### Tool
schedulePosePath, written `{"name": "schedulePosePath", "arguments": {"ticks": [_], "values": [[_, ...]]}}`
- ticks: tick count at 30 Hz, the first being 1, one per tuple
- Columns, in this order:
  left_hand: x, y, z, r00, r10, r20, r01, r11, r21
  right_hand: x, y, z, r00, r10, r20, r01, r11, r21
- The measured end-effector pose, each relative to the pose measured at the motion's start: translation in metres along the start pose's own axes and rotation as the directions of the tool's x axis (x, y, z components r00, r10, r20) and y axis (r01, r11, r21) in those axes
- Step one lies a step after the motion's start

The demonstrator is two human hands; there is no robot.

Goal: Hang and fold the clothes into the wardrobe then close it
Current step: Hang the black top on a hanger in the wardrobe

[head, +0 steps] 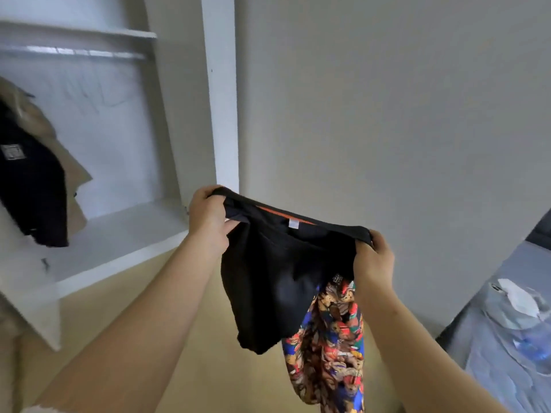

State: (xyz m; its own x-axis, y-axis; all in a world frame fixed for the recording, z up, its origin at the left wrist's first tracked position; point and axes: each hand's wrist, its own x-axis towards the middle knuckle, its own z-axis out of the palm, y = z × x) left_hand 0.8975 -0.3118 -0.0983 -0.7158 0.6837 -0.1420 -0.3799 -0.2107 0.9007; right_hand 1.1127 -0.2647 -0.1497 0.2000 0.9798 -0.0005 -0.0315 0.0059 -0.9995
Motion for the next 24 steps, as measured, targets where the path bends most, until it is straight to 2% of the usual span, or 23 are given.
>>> {"name": "schedulePosePath", "arguments": {"ticks": [7,13,16,20,24], "values": [[0.091,0.05,-0.101,0.966,0.158,-0.203,-0.122,0.977,0.176,-0.003,0.007,0.159,0.99,0.025,0.137,-0.031,0.999,0.039],[0.154,0.085,-0.172,0.925,0.142,-0.353,-0.082,0.98,0.178,-0.01,0.017,0.273,0.954,0.021,0.298,-0.041,0.997,0.062],[0.176,0.092,-0.201,0.892,0.149,-0.426,-0.117,0.988,0.1,-0.007,0.018,0.324,0.911,0.035,0.411,-0.048,0.999,0.021],[0.212,0.1,-0.229,0.837,0.165,-0.522,-0.128,0.986,0.105,-0.004,0.024,0.394,0.829,0.092,0.552,-0.069,0.996,-0.061],[0.262,0.106,-0.248,0.816,0.144,-0.56,-0.125,0.989,0.072,0.015,0.034,0.459,0.754,0.137,0.643,-0.109,0.991,-0.083]]}}
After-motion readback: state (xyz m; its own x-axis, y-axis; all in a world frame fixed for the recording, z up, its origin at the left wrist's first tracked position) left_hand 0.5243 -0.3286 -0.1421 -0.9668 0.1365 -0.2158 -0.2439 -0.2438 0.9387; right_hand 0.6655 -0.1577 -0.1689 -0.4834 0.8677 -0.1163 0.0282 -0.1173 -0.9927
